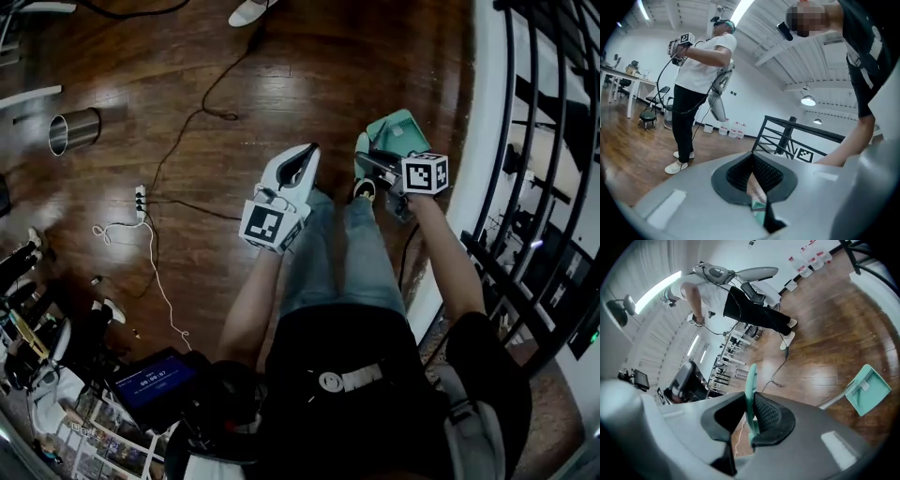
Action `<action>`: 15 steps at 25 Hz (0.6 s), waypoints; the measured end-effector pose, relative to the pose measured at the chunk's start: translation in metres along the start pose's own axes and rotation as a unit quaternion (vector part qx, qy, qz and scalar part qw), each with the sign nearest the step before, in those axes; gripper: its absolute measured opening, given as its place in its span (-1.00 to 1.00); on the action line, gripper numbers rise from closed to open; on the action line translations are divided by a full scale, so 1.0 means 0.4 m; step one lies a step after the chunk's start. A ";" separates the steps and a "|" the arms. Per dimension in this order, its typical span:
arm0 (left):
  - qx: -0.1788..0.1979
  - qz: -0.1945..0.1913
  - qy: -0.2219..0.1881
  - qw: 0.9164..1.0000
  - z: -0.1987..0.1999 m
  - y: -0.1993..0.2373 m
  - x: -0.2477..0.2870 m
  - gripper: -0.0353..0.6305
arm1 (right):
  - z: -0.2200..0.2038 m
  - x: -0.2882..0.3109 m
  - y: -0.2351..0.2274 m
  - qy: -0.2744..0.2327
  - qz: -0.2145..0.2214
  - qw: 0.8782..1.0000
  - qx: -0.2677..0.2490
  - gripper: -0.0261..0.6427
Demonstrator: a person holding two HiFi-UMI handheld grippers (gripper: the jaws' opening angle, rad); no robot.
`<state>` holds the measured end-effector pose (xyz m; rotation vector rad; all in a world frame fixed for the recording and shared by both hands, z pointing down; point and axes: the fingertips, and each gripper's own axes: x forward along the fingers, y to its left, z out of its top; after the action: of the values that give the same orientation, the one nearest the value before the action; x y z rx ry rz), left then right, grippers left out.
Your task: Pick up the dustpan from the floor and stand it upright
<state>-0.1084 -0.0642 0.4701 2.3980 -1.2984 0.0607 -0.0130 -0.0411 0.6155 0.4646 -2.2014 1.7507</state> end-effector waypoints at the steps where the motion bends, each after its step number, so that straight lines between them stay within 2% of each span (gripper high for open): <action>1: 0.002 -0.001 0.002 1.000 -0.003 -0.001 0.005 -0.84 | 0.000 -0.006 -0.002 0.004 0.019 1.000 0.006 -0.75; 4: 0.003 0.004 0.008 1.000 -0.004 0.012 0.020 -0.84 | 0.033 -0.030 -0.031 0.004 0.068 0.997 0.030 -0.75; 7: 0.002 0.014 0.006 1.000 0.011 0.028 0.039 -0.84 | 0.105 -0.073 -0.115 -0.019 0.054 0.995 0.082 -0.73; 11: 0.016 0.034 0.021 0.999 0.074 0.023 0.099 -0.84 | 0.262 -0.094 -0.110 -0.035 0.130 0.990 0.040 -0.73; 15: 0.028 0.033 0.019 0.999 0.074 -0.030 0.094 -0.84 | 0.267 -0.100 -0.099 -0.034 0.158 0.985 0.061 -0.72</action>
<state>-0.0821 -0.0995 0.4477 2.3873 -1.3747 0.1635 0.0373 -0.1509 0.6104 0.2104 -2.3278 2.0668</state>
